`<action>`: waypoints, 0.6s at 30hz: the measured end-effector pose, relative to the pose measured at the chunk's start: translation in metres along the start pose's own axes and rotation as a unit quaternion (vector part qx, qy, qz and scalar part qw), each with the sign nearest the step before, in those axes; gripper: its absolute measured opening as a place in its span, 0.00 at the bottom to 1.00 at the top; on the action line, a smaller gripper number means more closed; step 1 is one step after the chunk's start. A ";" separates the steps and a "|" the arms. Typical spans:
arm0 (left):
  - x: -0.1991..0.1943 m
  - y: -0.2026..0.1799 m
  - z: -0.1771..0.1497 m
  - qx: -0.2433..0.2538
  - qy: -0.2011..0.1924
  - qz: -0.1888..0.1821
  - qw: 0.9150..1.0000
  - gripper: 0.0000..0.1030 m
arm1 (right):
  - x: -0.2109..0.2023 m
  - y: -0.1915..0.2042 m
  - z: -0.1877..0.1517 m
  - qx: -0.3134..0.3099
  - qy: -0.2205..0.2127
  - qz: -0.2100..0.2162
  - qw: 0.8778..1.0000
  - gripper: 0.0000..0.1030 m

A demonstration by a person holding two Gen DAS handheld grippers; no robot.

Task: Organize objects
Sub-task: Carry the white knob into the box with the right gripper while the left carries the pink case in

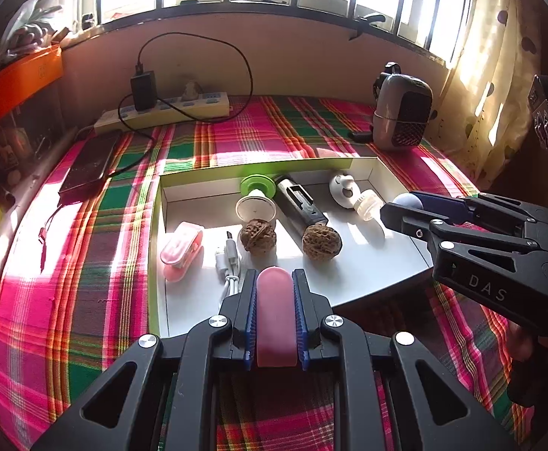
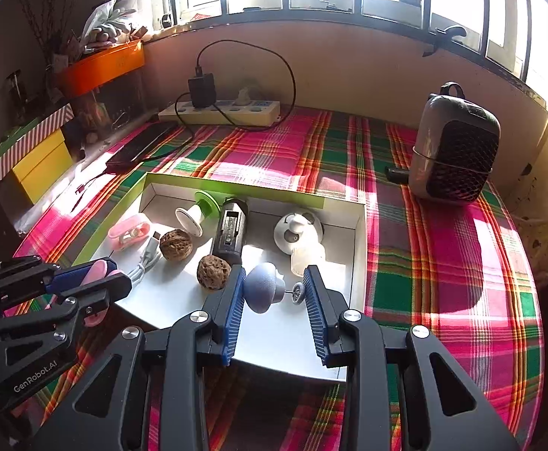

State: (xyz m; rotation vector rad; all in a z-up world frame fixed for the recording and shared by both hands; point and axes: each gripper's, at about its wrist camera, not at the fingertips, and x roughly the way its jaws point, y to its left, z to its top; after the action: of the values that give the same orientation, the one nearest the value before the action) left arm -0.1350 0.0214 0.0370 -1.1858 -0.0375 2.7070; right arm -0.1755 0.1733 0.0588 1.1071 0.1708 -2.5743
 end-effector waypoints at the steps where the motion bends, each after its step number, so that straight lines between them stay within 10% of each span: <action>1: 0.002 0.000 0.000 0.000 0.000 -0.001 1.000 0.15 | 0.003 0.000 0.001 0.000 0.002 0.002 1.000 0.32; 18: 0.026 -0.005 0.007 0.002 0.009 -0.013 1.000 0.15 | 0.040 0.005 0.016 -0.013 0.021 0.032 0.999 0.32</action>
State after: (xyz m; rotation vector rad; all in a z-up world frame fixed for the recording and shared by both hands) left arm -0.1569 0.0310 0.0238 -1.1991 -0.0451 2.6725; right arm -0.2103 0.1543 0.0417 1.1399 0.1756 -2.4872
